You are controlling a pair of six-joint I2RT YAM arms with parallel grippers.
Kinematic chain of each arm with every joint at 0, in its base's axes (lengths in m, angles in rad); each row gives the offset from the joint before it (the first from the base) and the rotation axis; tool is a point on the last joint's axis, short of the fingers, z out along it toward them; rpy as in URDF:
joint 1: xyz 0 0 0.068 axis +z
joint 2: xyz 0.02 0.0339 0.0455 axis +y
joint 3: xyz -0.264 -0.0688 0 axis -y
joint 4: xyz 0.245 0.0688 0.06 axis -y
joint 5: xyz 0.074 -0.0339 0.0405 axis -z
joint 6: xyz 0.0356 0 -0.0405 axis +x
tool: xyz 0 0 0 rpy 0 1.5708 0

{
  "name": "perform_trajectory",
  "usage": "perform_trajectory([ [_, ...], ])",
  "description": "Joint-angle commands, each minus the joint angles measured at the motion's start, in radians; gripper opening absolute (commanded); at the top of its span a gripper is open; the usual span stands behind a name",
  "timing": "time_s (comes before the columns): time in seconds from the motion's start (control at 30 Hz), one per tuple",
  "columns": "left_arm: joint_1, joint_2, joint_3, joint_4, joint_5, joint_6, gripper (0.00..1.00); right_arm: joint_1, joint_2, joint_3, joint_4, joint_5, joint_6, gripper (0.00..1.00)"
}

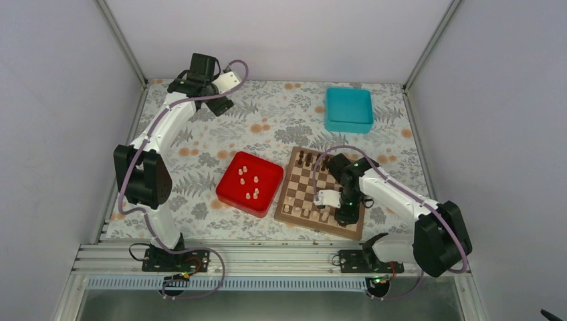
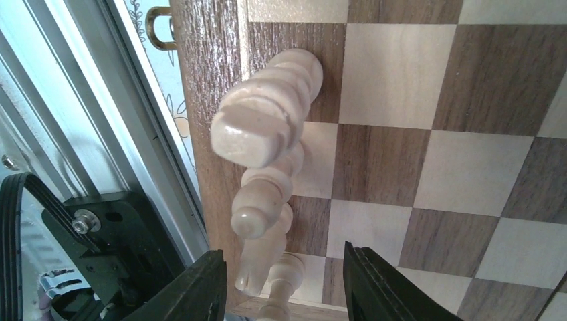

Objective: Set up the chess pieces on the board
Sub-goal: Adjust the chess piece on the chessboard.

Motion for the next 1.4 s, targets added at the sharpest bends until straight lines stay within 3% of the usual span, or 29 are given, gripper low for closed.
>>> perform_trajectory([
  [0.0, 0.013, -0.03, -0.015, 0.012, -0.001, -0.007, 1.0, 0.01, -0.001, 0.009, 0.012, 0.012, 0.018, 0.46],
  [0.47, 0.016, -0.034, -0.022, 0.012, 0.003, -0.006, 1.0, 0.01, -0.001, -0.002, 0.023, 0.032, 0.022, 0.33],
  [1.03, 0.021, -0.04, -0.029, 0.014, 0.005, -0.004, 1.0, 0.009, -0.019, -0.001, -0.015, 0.025, 0.014, 0.32],
  [1.37, 0.023, -0.039, -0.032, 0.014, 0.001, -0.004, 1.0, 0.01, -0.029, 0.0, -0.019, 0.03, 0.01, 0.23],
])
